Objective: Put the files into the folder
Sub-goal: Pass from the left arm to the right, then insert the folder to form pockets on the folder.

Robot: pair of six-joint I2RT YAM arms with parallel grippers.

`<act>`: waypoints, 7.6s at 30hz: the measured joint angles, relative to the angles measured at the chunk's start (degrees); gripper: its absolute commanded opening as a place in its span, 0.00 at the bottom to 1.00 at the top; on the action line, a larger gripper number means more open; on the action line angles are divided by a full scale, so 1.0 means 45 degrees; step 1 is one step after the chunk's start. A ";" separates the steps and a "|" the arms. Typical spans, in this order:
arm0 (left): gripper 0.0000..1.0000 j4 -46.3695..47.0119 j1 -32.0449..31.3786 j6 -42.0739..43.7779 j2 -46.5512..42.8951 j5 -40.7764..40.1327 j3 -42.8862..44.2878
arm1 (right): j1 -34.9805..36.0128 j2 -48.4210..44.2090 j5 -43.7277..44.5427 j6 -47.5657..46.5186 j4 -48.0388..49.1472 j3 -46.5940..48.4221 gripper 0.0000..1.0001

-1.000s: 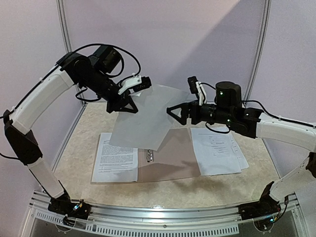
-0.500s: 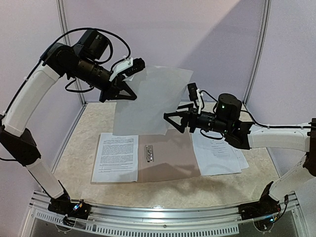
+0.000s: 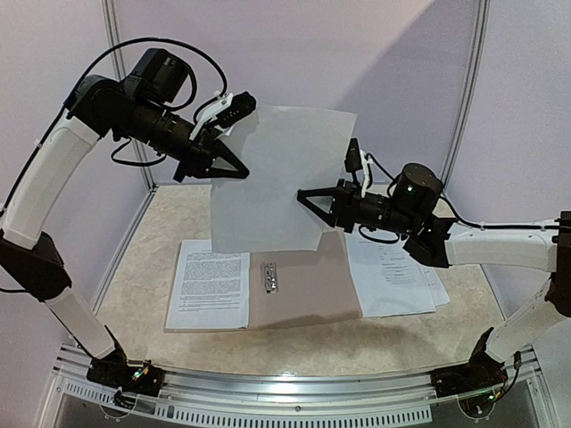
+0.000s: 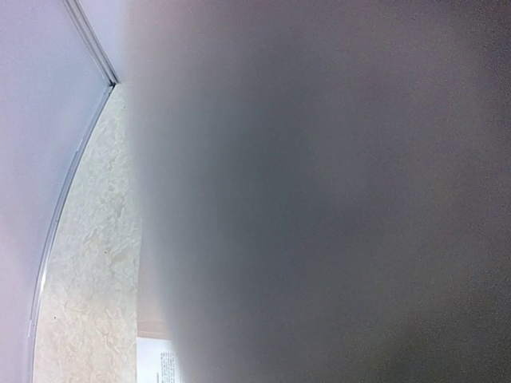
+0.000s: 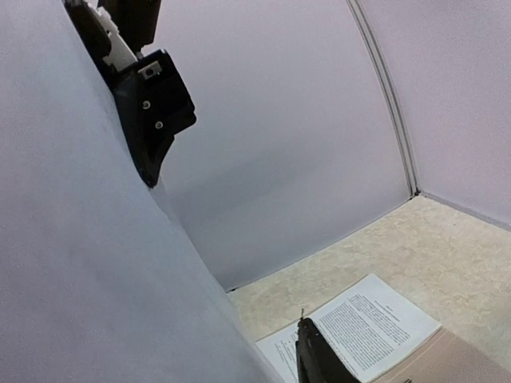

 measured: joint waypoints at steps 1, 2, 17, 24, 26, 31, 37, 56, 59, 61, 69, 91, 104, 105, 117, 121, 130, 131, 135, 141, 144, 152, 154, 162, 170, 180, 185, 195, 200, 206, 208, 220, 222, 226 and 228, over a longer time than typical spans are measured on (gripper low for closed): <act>0.00 0.0000 0.0029 -0.0058 0.0000 0.0049 -0.0010 | 0.0000 0.0053 -0.0170 0.0126 0.0044 0.0097 0.07; 0.04 0.0005 0.0058 -0.0146 0.0000 0.0073 -0.0034 | 0.0000 0.0107 -0.0321 0.0189 0.0049 0.0209 0.01; 1.00 0.0126 0.3745 -0.2871 -0.0471 -0.3303 -0.4235 | -0.0015 0.2210 0.0257 0.1117 -0.4697 0.3492 0.00; 0.87 0.0699 0.5707 -0.2812 -0.2113 -0.4600 -0.8223 | -0.0126 0.5916 -0.0078 0.2647 -0.5328 0.5595 0.00; 0.81 0.1025 0.5838 -0.2516 -0.2603 -0.5275 -0.9515 | -0.0165 0.6897 -0.0131 0.3041 -0.5542 0.6261 0.00; 0.76 0.2409 0.6120 -0.1477 -0.2783 -0.7499 -1.3435 | -0.0257 0.8310 0.0000 0.3643 -0.6494 0.6713 0.00; 0.74 0.3750 0.6173 -0.0597 -0.2511 -0.8777 -1.5922 | -0.0379 0.8490 0.0359 0.3691 -0.7315 0.6713 0.00; 0.75 0.6207 0.5921 0.0053 -0.0933 -0.9636 -1.7403 | -0.0398 0.8189 0.0204 0.2113 -0.8903 0.6445 0.00; 0.75 0.6198 0.5843 0.0049 -0.0908 -0.9641 -1.7393 | -0.0185 0.8189 0.0063 0.2059 -0.8820 0.6445 0.00; 0.75 0.6178 0.5799 0.0049 -0.0879 -0.9636 -1.7374 | -0.0087 0.8189 -0.0039 0.2084 -0.8704 0.6445 0.00; 0.72 0.5882 0.5697 -0.0010 -0.0520 -0.9617 -1.7073 | 0.0204 0.8199 -0.0121 0.2686 -0.7932 0.6445 0.00; 0.70 0.5469 0.5333 -0.0495 -0.0185 -0.7990 -1.6815 | 0.1297 1.0554 0.0126 0.5425 -0.7718 0.8553 0.00; 0.74 0.4867 0.5401 -0.1273 -0.0097 -0.6543 -1.5504 | 0.1321 1.0744 0.2191 0.5217 -1.0321 0.8825 0.26; 0.74 0.4838 0.5406 -0.1384 -0.0097 -0.6450 -1.5426 | 0.1321 1.0715 0.2278 0.5134 -1.0520 0.8918 0.23; 0.48 0.4537 0.5736 -0.2511 0.1676 -0.6377 -1.4547 | 0.1321 1.0438 0.1540 0.5251 -1.1045 0.9049 0.00; 0.48 0.4386 0.5746 -0.2535 0.1807 -0.6076 -1.4367 | 0.1321 1.0438 0.1307 0.5663 -1.0632 0.9044 0.00; 0.47 0.4206 0.5829 -0.2531 0.1928 -0.5659 -1.4260 | 0.1423 1.0773 0.1384 0.6839 -0.8947 0.9044 0.00; 0.47 0.4197 0.5848 -0.2535 0.1933 -0.5629 -1.4256 | 0.1443 1.0836 0.1443 0.6892 -0.8893 0.9044 0.00; 0.47 0.4192 0.5911 -0.2535 0.1948 -0.5581 -1.4246 | 0.1423 1.0992 0.1962 0.7096 -0.8830 0.9049 0.00; 0.47 0.4172 0.5950 -0.2526 0.1948 -0.5557 -1.4246 | 0.1277 1.1132 0.2477 0.7145 -0.8704 0.9734 0.00; 0.47 0.4172 0.5955 -0.2526 0.1948 -0.5557 -1.4246 | 0.1219 1.1298 0.2550 0.7135 -0.8621 1.0210 0.00; 0.47 0.4163 0.5984 -0.2521 0.1953 -0.5542 -1.4246 | 0.1287 1.2609 0.1073 0.6781 -0.7985 1.1317 0.00; 0.47 0.4158 0.5999 -0.2511 0.1957 -0.5523 -1.4241 | 0.1341 1.2905 0.0656 0.6577 -0.7956 1.1370 0.00; 0.47 0.4114 0.6091 -0.2482 0.1972 -0.5469 -1.4236 | 0.1413 1.3231 -0.0452 0.4775 -0.8340 1.1395 0.00; 0.46 0.4109 0.6154 -0.2482 0.1972 -0.5382 -1.4236 | 0.1413 1.2842 -0.0597 0.3347 -0.9267 1.1341 0.09; 0.47 0.4114 0.6198 -0.2482 0.1972 -0.5323 -1.4236 | 0.1413 1.2575 -0.1015 0.3172 -0.9539 1.1414 0.12; 0.46 0.4114 0.6207 -0.2482 0.1977 -0.5314 -1.4236 | 0.1413 1.2386 -0.1083 0.3764 -0.9602 1.0928 0.01; 0.46 0.4114 0.6237 -0.2482 0.1982 -0.5270 -1.4236 | 0.1622 1.2347 -0.1064 0.5824 -0.8830 1.0127 0.00; 0.46 0.4114 0.6246 -0.2482 0.1982 -0.5255 -1.4236 | 0.1812 1.2298 -0.1073 0.6047 -0.8621 1.0078 0.00; 0.46 0.4109 0.6246 -0.2482 0.1982 -0.5251 -1.4236 | 0.2006 1.2172 -0.1025 0.6120 -0.8578 1.0064 0.00; 0.46 0.4109 0.6246 -0.2482 0.1982 -0.5251 -1.4236 | 0.2050 1.2118 -0.0894 0.6222 -0.8612 0.9967 0.00; 0.46 0.4109 0.6300 -0.2482 0.1982 -0.5221 -1.4236 | 0.2098 1.2016 -0.0374 0.6926 -0.9000 0.9748 0.00; 0.46 0.4114 0.6319 -0.2482 0.1982 -0.5217 -1.4236 | 0.2123 1.2016 -0.0316 0.7004 -0.9083 0.9748 0.00; 0.46 0.4109 0.6339 -0.2482 0.1982 -0.5217 -1.4236 | 0.2171 1.2016 -0.0199 0.7140 -0.9262 0.9748 0.00; 0.46 0.4109 0.6343 -0.2482 0.1982 -0.5221 -1.4236 | 0.2205 1.2012 -0.0126 0.7189 -0.9340 0.9748 0.00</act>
